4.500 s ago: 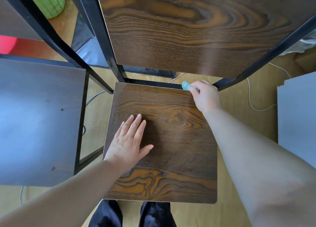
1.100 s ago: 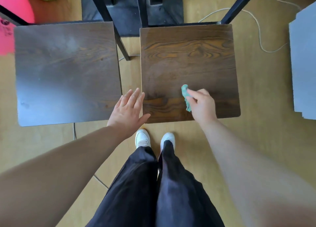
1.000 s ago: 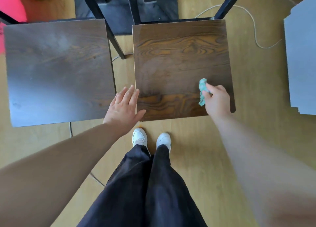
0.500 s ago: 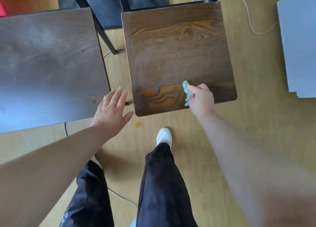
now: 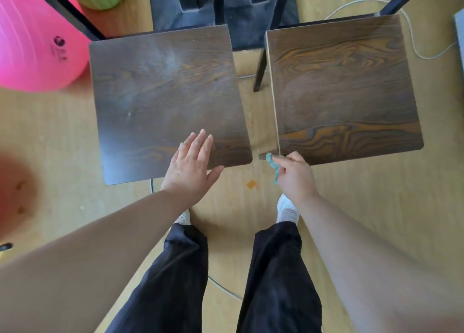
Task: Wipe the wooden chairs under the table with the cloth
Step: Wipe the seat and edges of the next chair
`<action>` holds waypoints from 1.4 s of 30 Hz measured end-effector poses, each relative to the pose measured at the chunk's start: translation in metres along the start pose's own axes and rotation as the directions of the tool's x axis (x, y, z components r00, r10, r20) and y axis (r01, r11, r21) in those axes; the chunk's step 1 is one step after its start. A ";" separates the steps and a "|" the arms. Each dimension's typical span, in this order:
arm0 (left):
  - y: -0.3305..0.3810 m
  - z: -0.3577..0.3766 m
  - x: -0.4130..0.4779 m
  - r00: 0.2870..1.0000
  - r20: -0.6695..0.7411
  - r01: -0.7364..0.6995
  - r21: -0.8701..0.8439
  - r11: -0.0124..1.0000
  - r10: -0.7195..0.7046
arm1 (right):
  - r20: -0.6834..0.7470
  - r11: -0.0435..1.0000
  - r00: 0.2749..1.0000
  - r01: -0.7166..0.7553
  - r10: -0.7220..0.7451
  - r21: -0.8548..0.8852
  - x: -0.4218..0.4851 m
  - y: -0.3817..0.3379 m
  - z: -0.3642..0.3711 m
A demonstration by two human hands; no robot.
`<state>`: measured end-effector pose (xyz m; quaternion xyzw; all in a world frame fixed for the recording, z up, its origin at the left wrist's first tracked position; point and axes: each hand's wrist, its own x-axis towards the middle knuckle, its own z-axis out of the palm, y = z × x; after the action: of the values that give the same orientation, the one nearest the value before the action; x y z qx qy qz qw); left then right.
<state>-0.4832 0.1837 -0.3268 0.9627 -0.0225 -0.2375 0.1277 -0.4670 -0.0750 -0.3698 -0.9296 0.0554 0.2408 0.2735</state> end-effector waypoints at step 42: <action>-0.082 -0.085 0.035 0.806 0.199 0.367 -0.906 0.209 -0.557 | 0.218 0.682 0.970 -0.231 0.107 0.693 0.065 -0.231 -0.005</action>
<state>-0.4138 0.2791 -0.2909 0.7003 0.4128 -0.1517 0.5622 -0.3533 0.1194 -0.2861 -0.7189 0.2080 0.2985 0.5923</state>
